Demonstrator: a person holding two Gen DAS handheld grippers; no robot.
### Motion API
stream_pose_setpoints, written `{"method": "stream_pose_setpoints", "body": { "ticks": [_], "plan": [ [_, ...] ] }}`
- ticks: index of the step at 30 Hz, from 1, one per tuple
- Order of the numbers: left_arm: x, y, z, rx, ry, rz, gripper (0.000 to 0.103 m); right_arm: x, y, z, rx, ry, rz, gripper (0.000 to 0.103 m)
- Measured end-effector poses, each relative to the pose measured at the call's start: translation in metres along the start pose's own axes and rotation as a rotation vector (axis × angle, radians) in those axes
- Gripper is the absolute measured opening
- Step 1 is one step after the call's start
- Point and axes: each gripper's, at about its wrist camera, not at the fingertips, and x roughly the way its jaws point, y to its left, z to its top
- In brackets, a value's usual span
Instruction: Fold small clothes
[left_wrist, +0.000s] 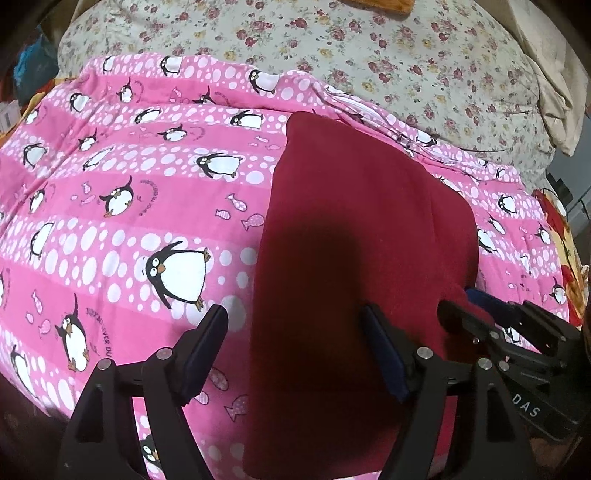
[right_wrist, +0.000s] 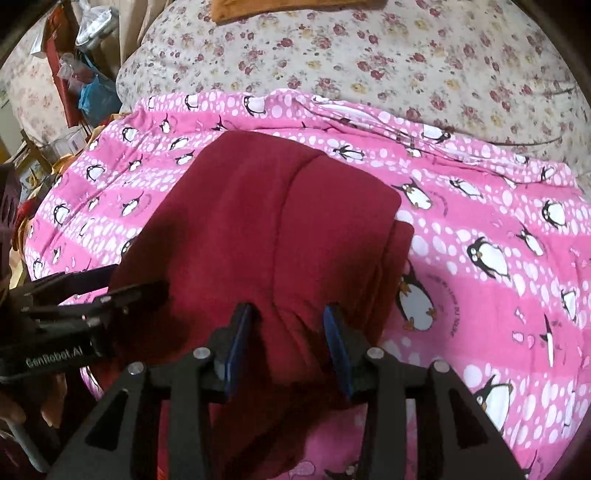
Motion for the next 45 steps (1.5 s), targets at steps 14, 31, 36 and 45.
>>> {"method": "stream_pose_setpoints", "body": {
  "ticks": [14, 31, 36, 45],
  "plan": [
    [-0.040, -0.007, -0.008, 0.022, -0.149, 0.082, 0.056, -0.054, -0.003, -0.018, 0.177, -0.094, 0.063, 0.064],
    [-0.077, -0.011, -0.023, 0.078, -0.261, 0.127, 0.056, -0.086, 0.017, -0.029, 0.181, -0.180, -0.034, 0.077],
    [-0.076, -0.010, -0.022, 0.066, -0.256, 0.127, 0.056, -0.088, 0.016, -0.029, 0.182, -0.187, -0.036, 0.079],
    [-0.068, -0.012, -0.025, 0.060, -0.231, 0.125, 0.056, -0.085, 0.013, -0.029, 0.182, -0.172, -0.073, 0.079]
  ]
}}
